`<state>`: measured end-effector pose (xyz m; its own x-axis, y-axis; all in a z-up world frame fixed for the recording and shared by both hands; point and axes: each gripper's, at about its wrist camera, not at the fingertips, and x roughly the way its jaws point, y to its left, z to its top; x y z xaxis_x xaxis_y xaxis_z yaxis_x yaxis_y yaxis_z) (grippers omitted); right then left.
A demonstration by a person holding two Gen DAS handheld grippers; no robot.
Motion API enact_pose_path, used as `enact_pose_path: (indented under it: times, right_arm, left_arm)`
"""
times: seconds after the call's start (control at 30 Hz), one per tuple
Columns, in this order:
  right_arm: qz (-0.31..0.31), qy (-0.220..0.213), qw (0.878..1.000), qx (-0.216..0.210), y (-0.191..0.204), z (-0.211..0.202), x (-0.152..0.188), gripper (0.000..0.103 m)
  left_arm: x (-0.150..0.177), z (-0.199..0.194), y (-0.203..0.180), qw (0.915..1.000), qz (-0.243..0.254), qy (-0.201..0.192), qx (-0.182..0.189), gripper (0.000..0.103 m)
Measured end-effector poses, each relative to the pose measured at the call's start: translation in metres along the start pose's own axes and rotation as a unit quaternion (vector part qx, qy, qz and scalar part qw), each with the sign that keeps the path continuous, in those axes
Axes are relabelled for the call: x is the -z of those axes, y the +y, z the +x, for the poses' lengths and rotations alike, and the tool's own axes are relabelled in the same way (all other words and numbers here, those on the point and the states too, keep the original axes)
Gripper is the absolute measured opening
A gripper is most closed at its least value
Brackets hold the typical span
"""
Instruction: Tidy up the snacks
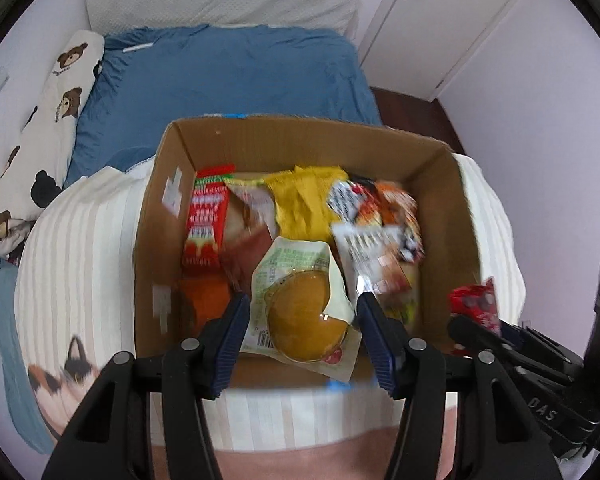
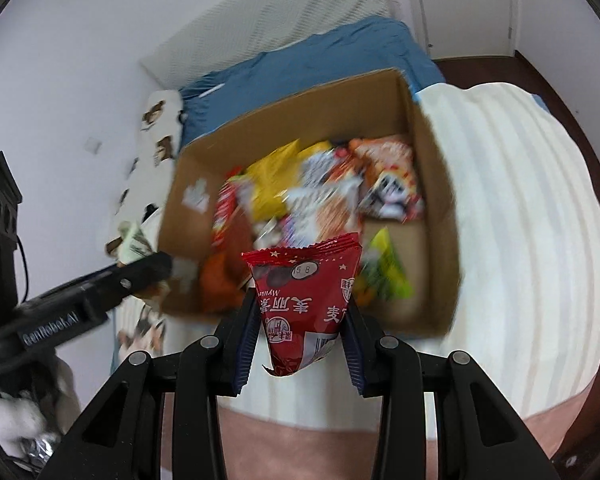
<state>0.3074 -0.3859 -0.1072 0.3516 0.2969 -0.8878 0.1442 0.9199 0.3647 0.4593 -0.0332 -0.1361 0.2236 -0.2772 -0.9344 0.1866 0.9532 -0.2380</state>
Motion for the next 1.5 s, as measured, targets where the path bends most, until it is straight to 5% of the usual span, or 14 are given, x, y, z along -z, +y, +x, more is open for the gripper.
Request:
enact_pose_path:
  times: [0.37, 0.4, 0.43, 0.47, 0.5, 1.17, 1.5]
  right_arm:
    - [0.033, 0.034, 0.997, 0.067, -0.027, 0.057, -0.077, 0.045]
    - [0.036, 0.041, 0.996, 0.072, -0.029, 0.063, -0.079, 0.052]
    - [0.036, 0.046, 0.995, 0.078, -0.029, 0.067, -0.081, 0.076]
    - [0.035, 0.047, 0.995, 0.084, -0.029, 0.070, -0.080, 0.094]
    - [0.033, 0.047, 0.994, 0.091, -0.029, 0.072, -0.080, 0.096]
    - [0.001, 0.056, 0.988, 0.145, -0.010, 0.083, -0.067, 0.100]
    - [-0.030, 0.006, 0.989, 0.143, 0.011, 0.041, -0.036, 0.100]
  left_arm:
    - [-0.068, 0.084, 0.025, 0.9955, -0.010, 0.082, -0.047, 0.055]
    - [-0.069, 0.087, 0.027, 0.9953, -0.013, 0.083, -0.047, 0.057]
    - [-0.070, 0.088, 0.029, 0.9951, -0.012, 0.084, -0.050, 0.061]
    - [-0.070, 0.088, 0.029, 0.9950, -0.011, 0.084, -0.053, 0.077]
    - [-0.070, 0.087, 0.030, 0.9955, -0.010, 0.079, -0.052, 0.093]
    - [-0.024, 0.061, 0.029, 0.9965, -0.004, 0.045, -0.071, 0.096]
    - [0.024, -0.005, 0.013, 0.9947, 0.011, -0.046, -0.091, 0.096]
